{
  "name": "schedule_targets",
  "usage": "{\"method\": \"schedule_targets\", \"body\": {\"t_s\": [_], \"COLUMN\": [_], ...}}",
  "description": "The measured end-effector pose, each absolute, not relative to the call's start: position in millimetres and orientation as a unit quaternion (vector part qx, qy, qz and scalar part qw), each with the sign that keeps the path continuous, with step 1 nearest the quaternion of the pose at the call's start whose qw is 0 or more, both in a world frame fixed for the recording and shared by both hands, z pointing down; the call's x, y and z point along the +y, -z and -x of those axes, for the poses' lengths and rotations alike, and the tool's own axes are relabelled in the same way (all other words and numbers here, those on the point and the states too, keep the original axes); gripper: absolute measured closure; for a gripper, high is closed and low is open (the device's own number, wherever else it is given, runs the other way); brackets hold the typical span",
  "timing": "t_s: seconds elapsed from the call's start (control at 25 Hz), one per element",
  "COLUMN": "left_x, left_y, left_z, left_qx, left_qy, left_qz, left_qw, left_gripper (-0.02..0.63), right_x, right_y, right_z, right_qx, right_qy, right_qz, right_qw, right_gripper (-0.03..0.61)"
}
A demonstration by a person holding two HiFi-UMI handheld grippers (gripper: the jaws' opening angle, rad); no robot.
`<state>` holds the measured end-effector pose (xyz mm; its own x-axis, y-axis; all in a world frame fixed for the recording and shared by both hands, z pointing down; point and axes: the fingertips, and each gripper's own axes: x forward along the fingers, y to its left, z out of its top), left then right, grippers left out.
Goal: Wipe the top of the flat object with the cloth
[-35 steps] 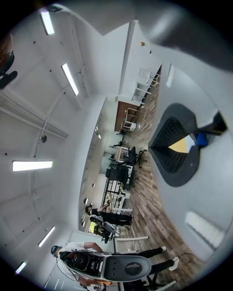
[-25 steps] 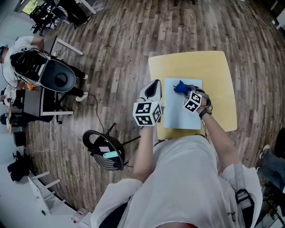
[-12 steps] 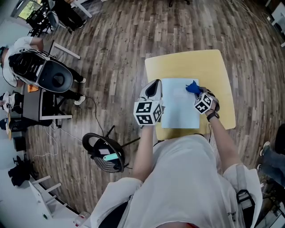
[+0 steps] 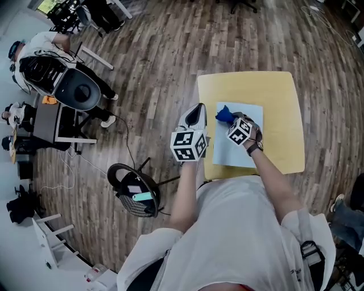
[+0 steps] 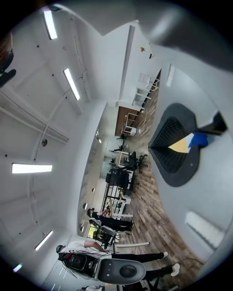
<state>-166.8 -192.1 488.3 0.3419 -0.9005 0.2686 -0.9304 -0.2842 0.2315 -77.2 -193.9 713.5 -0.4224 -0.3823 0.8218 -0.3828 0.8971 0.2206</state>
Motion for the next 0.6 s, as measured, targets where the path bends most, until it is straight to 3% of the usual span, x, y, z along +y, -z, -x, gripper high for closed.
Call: {"method": "schedule_targets", "body": {"t_s": [0.24, 0.6], "left_x": [-182, -183], "left_y": [-487, -491], "left_z": [184, 183], "left_qx": [-0.585, -0.577], "left_qy": [-0.046, -0.047], "left_qz": [-0.791, -0.798], "left_qw": [0.174, 0.170], "left_gripper": [0.608, 0.607], "right_x": [-186, -192], "right_y": [-733, -741], "right_z": [138, 86], "right_qx": [-0.841, -0.834], "right_qy": [0.058, 0.045], "right_qz": [-0.161, -0.199], "right_qw": [0.512, 0.512], "right_gripper": [0.489, 0.485]}}
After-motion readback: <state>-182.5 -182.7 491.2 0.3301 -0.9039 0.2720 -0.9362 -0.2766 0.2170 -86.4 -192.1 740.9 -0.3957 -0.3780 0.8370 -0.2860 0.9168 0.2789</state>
